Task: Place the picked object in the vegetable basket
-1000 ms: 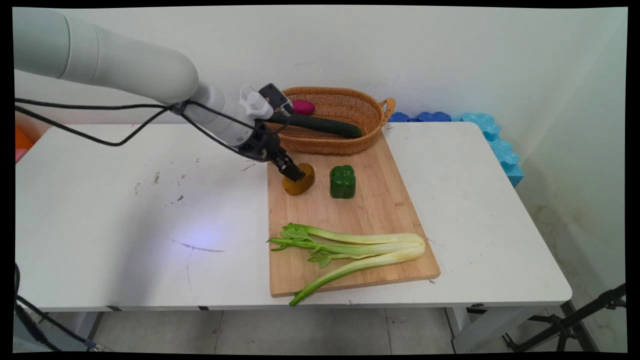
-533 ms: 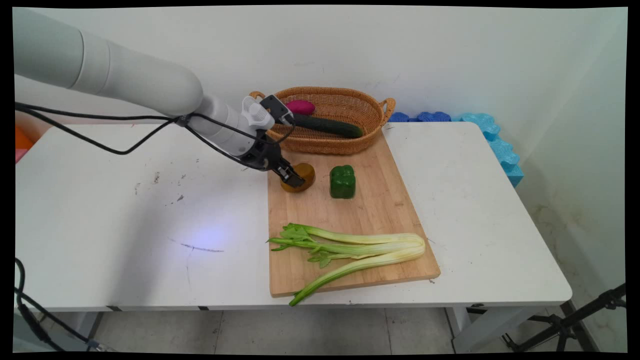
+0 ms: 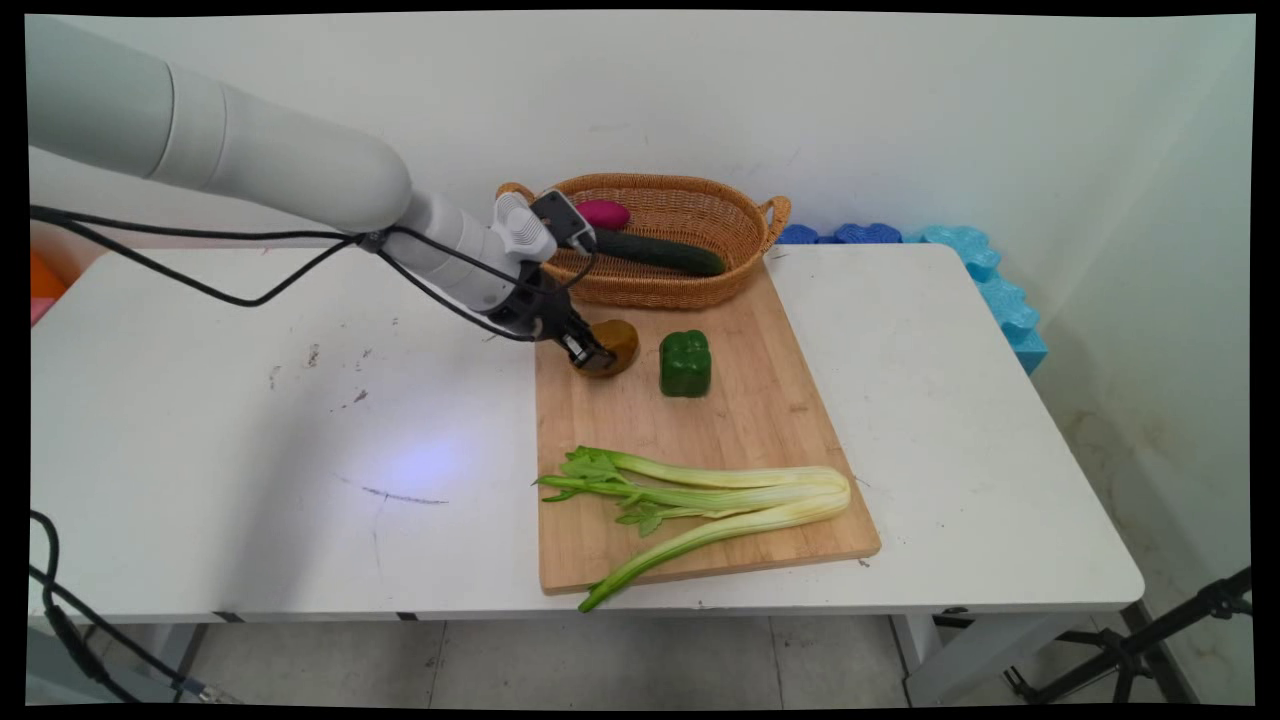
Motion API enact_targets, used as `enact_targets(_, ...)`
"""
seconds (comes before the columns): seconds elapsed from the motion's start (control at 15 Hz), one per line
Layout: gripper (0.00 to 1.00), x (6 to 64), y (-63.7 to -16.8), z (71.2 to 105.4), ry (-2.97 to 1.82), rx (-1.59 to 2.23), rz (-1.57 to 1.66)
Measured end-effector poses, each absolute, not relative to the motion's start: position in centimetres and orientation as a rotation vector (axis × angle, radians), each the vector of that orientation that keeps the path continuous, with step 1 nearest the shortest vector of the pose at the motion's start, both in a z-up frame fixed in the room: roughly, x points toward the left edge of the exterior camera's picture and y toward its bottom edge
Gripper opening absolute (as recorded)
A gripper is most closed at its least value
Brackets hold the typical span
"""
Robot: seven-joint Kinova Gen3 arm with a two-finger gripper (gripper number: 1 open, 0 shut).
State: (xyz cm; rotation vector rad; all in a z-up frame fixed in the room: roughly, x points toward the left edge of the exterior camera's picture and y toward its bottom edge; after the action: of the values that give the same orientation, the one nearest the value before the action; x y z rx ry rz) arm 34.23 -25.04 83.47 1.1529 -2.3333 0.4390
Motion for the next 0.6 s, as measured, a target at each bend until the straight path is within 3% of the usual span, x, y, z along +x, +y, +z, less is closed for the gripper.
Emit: enact_targets(0.6, 0.0, 32.9, -27.5, 88.4, -2.341, 0.979, 0.517)
